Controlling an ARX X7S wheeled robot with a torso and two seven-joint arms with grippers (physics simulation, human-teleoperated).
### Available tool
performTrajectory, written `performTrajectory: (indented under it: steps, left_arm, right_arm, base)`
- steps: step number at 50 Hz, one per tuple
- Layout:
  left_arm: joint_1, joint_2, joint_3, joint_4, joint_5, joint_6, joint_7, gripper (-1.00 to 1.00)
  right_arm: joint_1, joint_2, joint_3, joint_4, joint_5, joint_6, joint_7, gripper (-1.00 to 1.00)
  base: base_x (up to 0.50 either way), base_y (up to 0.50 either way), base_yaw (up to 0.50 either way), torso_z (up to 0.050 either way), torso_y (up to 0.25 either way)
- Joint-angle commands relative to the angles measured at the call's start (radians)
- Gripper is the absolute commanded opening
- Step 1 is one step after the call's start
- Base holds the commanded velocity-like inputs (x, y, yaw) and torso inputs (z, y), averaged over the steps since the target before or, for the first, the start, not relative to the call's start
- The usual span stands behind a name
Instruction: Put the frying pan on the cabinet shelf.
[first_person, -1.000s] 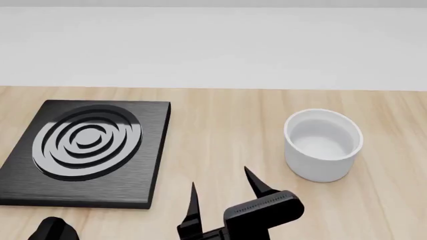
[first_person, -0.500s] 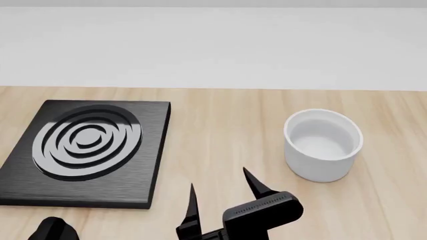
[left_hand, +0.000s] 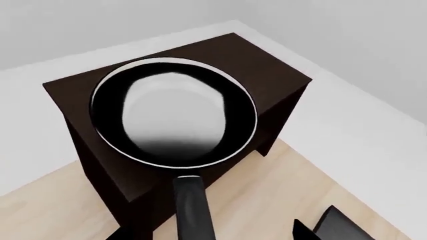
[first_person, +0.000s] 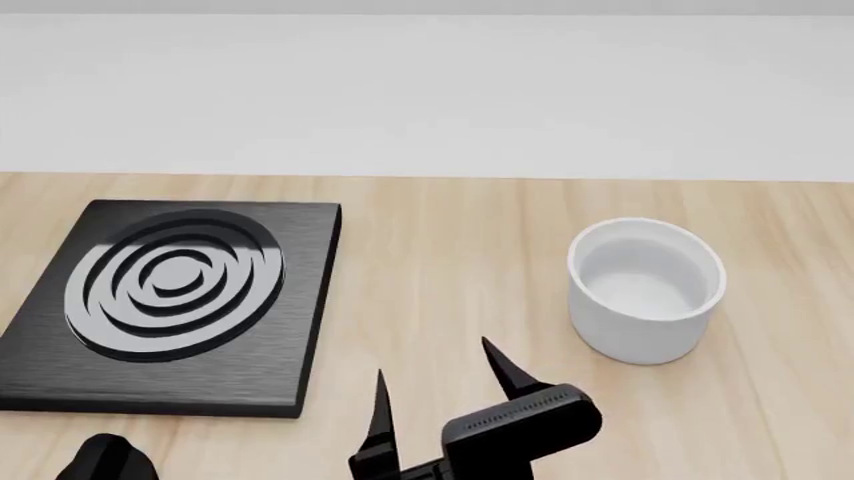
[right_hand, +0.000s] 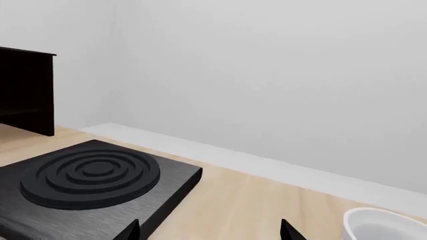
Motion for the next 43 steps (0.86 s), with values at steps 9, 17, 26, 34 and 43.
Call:
performTrajectory:
  steps: [9,17,26,34,43]
  left_arm:
    - [0.145,-0.107,-0.123,0.367,-0.184,-0.117,-0.103,1.00]
    - [0.288,-0.195,-0.268,0.648,-0.418,-0.194,-0.236,1.00]
    - [0.420,-0.219,-0.376,0.836,-0.608,-0.209,-0.309,1.00]
    - [0.501,-0.276,-0.449,0.956,-0.637,-0.195,-0.243,1.00]
    - [0.659,-0.313,-0.563,1.087,-0.741,-0.193,-0.243,1.00]
  right_arm:
    - [-0.011,-0.003,0.004,-0.016,-0.006,-0.002,0.004,1.00]
    - [-0.030,0.004,0.001,-0.036,-0.008,-0.005,0.016,1.00]
    - [-0.061,0.008,-0.010,-0.067,-0.026,-0.013,0.040,1.00]
    - [-0.079,0.015,-0.010,-0.080,-0.034,-0.020,0.057,1.00]
    - [-0.116,0.020,-0.019,-0.106,-0.048,-0.031,0.080,1.00]
  base:
    - [0.00,0.00,0.00,0.000,0.000]
    - [0.00,0.00,0.00,0.000,0.000]
    - [0.00,0.00,0.00,0.000,0.000]
    - [0.00,0.00,0.00,0.000,0.000]
    - [0.00,0.00,0.00,0.000,0.000]
